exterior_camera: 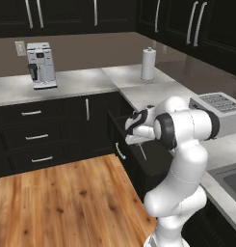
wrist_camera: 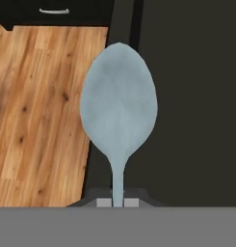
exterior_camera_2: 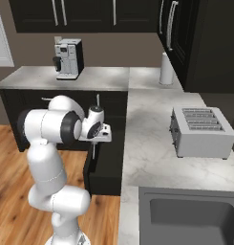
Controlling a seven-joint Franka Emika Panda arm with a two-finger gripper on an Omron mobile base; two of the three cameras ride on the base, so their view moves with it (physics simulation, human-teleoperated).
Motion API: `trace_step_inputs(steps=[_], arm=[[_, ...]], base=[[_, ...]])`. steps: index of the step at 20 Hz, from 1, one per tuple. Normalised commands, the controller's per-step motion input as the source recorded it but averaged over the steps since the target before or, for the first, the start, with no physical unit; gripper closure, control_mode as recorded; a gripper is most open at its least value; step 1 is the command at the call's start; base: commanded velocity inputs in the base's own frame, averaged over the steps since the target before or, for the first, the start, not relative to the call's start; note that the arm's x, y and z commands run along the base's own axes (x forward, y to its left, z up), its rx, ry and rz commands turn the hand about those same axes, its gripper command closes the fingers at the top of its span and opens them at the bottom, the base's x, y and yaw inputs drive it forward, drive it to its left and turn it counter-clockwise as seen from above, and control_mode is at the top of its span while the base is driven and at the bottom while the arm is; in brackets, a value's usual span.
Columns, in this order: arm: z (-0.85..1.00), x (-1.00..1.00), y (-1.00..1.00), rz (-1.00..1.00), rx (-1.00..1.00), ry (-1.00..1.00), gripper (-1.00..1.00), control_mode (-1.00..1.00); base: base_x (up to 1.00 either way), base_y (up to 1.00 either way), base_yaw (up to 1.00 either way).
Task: Pick up the metallic utensils from the counter and place them in the open drawer. Make sure not to pick up any wooden utensils.
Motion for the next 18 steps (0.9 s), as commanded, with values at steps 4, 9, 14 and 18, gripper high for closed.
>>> trace_step_inputs(steps=[4, 9, 14, 18], arm=[[-0.12, 0.13, 0.00, 0.00, 0.00, 0.00, 1.00, -1.00], [-0.32, 0.20, 0.00, 0.00, 0.00, 0.00, 1.00, -1.00], [-0.29, 0.17, 0.05, 0.00, 0.00, 0.00, 1.00, -1.00], [-0.10, 0.08, 0.12, 0.00, 0.00, 0.00, 1.00, -1.00]], base=[[0.00, 0.00, 0.00], [0.00, 0.00, 0.00], [0.00, 0.00, 0.00], [0.00, 0.00, 0.00]])
